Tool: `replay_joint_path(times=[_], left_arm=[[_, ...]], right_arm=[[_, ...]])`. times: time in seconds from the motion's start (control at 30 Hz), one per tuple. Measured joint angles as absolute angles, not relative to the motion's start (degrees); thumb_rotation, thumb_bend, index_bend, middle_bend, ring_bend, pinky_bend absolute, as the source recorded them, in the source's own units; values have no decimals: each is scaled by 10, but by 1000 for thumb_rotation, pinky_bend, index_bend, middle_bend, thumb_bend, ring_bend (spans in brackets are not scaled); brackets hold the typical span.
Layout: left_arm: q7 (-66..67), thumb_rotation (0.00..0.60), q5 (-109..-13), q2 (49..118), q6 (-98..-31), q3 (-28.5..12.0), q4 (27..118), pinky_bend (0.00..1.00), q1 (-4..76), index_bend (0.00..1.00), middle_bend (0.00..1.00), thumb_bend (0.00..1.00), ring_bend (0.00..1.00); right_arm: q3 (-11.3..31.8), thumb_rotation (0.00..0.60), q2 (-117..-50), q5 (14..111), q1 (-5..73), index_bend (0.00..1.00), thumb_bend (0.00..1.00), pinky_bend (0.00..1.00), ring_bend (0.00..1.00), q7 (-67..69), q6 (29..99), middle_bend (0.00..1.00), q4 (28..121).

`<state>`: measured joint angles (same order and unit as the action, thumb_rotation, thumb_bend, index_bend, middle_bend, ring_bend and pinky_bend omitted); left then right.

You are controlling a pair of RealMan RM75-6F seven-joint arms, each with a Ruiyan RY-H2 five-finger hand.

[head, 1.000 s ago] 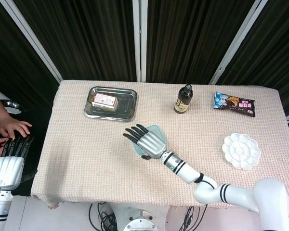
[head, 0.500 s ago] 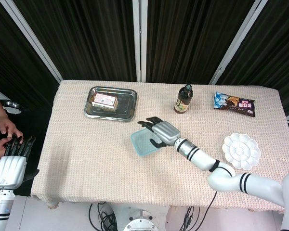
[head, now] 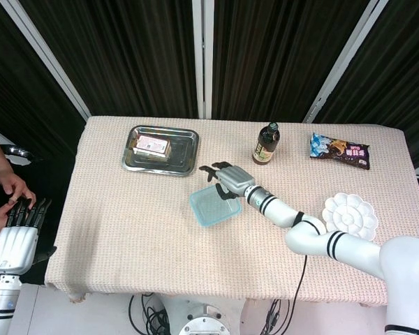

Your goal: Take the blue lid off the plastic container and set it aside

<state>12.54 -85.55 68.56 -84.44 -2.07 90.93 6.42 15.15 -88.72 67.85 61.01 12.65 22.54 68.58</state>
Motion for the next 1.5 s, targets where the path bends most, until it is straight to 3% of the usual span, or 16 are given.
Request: replay_joint_path(times=[0.57,1.23,1.3,1.4,1.5], left_arm=[[129,600,-866,689,-845,-19,912,69,69,45,57,0,0],[136,600,-881,685,-827,-16,918,67,84,46,57,0,0],[137,600,-890,685,-813,-17,920,64,98,46,57,0,0],[136,600,-903,684,-782,-21,926,62,126,46,57,0,0],[134,600,-916,684,-737,-26,936,62,163,45,57,0,0]], right_arm=[[115,600,-791,743,525,0,764,0,0,204,276,267,805],[81,600,-804,807,525,0,757,0,0,251,301,267,807],[79,600,-803,808,523,0,678,0,0,251,306,256,807],[78,600,-800,806,517,0,334,0,0,244,323,173,807],[79,600,-795,803,504,0,232,0,0,222,356,99,811]])
